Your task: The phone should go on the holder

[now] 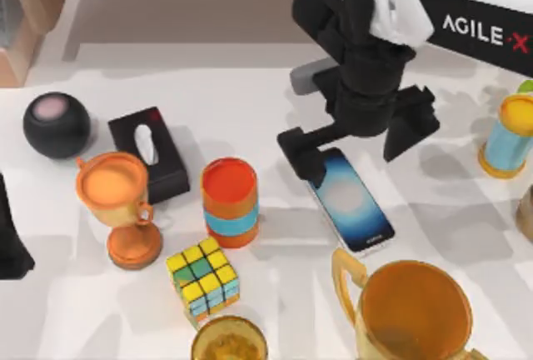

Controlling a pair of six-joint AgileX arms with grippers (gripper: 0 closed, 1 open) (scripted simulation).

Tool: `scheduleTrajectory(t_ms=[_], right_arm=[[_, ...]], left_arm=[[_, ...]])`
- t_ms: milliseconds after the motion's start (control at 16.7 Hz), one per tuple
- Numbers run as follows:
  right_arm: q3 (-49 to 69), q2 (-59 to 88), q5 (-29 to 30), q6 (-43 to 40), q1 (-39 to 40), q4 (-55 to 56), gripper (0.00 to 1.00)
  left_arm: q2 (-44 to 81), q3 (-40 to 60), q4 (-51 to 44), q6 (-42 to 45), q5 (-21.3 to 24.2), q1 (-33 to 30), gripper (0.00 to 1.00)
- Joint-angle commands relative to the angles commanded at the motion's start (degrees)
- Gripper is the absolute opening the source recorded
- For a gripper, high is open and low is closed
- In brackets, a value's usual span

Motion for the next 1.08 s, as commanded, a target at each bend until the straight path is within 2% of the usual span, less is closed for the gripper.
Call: scheduleTrajectory(t_ms=[420, 840, 1080], right_arm=[[-0.8, 0.2, 0.0, -0.3, -0.4, 1.0, 1.0], [-8.6, 4.4, 0.1, -0.4, -0.6, 12.9, 1.0], [-9.9, 5.2, 0.1, 0.1, 0.1, 15.2, 1.0]], left_arm=[[0.0, 0.0, 0.0, 0.0, 0.0, 0.0, 1.0], [0.0, 0.0, 0.0, 0.0, 0.0, 0.0, 1.0], [0.0, 0.0, 0.0, 0.0, 0.0, 0.0, 1.0]])
